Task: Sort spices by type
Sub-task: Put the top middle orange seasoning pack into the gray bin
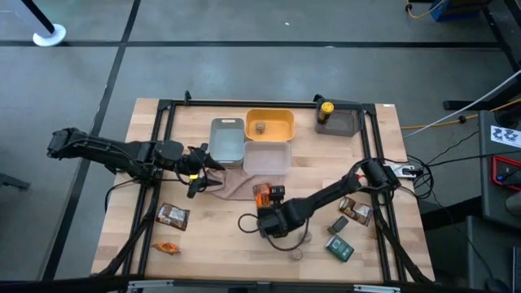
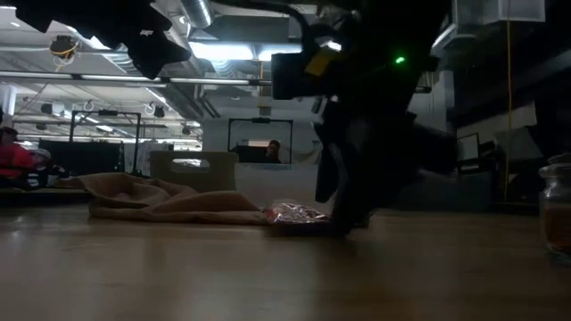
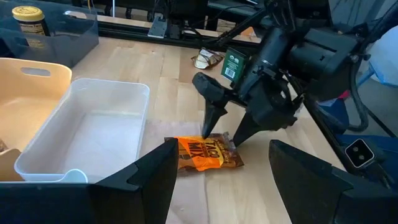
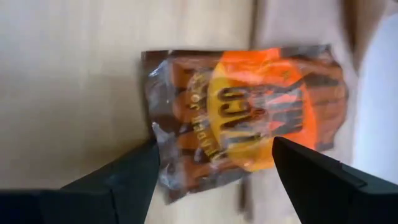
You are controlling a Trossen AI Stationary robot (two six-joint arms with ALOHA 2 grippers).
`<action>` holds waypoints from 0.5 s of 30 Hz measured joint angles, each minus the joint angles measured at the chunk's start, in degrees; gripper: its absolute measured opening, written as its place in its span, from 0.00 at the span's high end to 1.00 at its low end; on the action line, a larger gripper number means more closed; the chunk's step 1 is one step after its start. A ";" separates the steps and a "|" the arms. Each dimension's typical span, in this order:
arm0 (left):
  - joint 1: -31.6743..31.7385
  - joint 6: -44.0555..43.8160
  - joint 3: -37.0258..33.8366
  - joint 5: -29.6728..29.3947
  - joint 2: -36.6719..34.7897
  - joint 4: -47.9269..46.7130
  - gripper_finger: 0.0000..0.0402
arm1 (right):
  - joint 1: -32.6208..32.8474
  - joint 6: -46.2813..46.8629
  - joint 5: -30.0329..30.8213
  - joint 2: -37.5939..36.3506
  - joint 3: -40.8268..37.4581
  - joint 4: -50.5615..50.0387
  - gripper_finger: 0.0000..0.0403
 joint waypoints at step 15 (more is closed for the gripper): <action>0.00 0.00 0.00 0.00 0.00 -0.27 0.41 | -7.19 -0.28 -12.05 0.25 0.07 0.63 0.24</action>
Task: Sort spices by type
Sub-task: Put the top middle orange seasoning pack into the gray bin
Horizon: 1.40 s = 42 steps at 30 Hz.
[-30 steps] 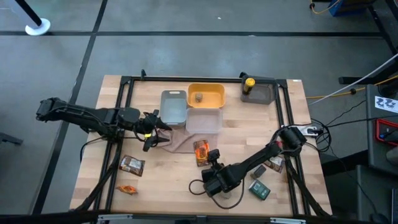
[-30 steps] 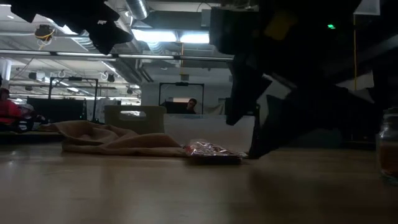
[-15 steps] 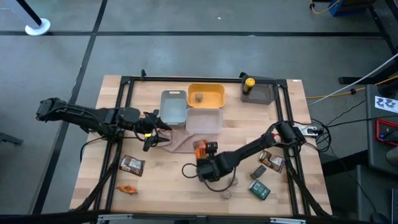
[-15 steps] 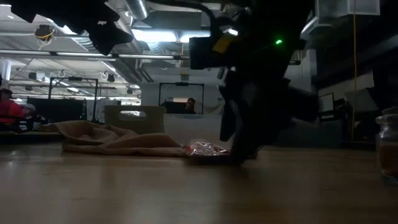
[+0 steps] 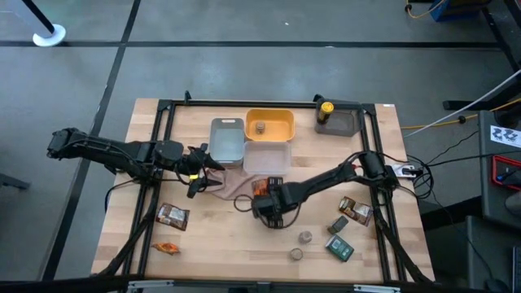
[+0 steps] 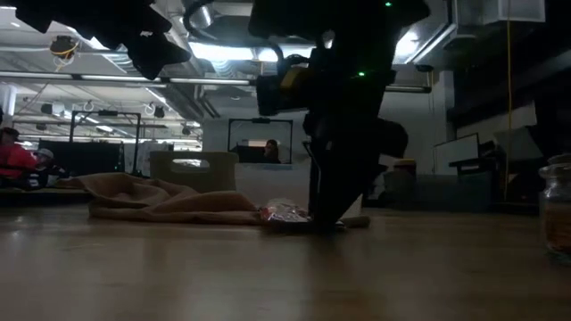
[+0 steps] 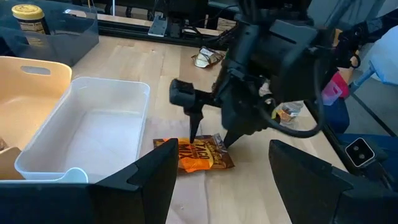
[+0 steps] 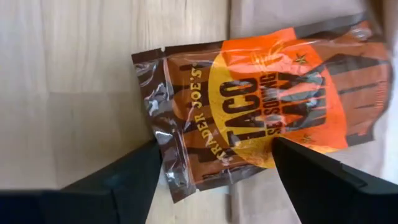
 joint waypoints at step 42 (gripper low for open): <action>-8.12 3.04 0.00 0.04 3.63 0.38 0.41 | -2.98 2.01 -22.91 -3.74 -0.35 3.47 0.99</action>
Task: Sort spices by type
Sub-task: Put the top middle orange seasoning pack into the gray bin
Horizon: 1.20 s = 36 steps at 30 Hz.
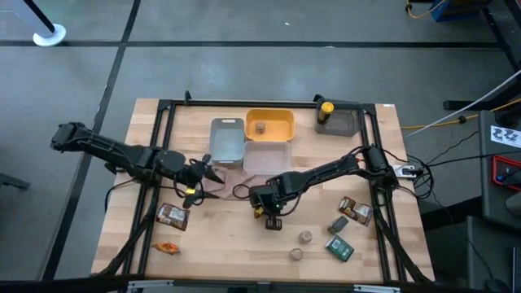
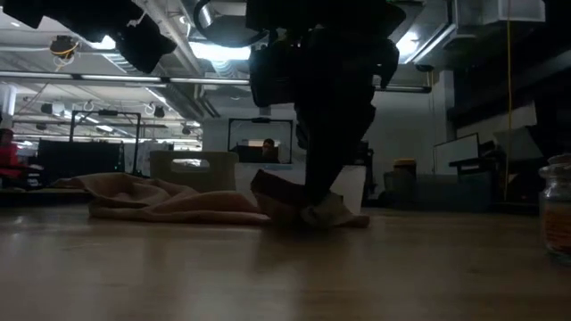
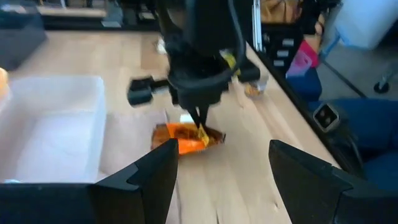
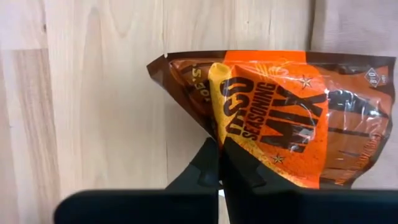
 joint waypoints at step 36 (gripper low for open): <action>-8.19 22.59 0.09 -16.54 38.69 37.37 0.41 | -1.55 -0.35 0.16 -0.31 11.34 -0.21 0.98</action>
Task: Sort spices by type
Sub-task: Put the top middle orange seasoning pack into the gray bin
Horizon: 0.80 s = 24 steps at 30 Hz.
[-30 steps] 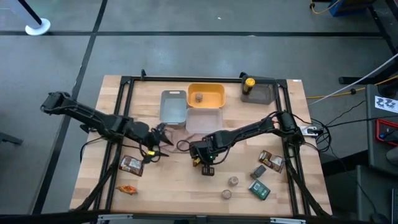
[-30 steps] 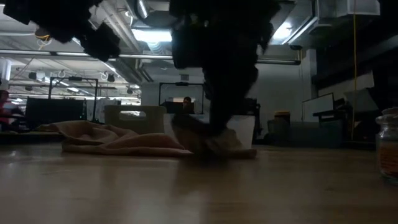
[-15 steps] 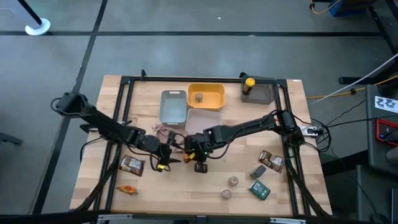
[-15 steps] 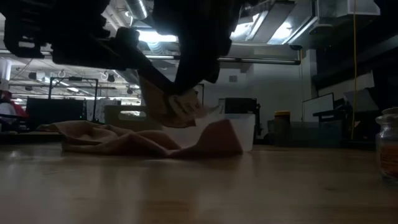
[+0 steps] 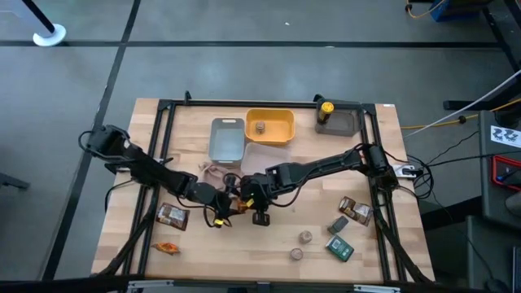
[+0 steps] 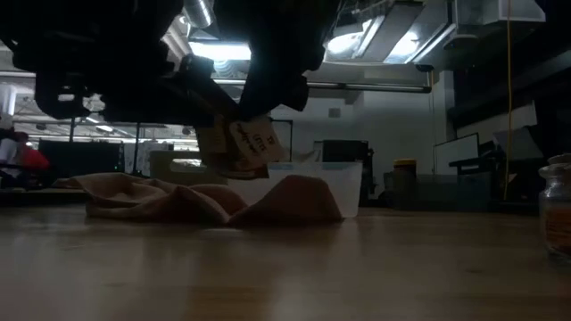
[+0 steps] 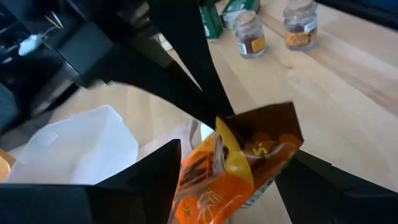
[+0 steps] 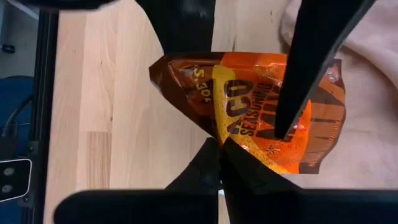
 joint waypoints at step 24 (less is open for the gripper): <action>0.00 -7.27 0.00 -0.17 0.65 -0.17 0.95 | 0.07 -0.07 0.08 0.00 0.00 -0.09 0.86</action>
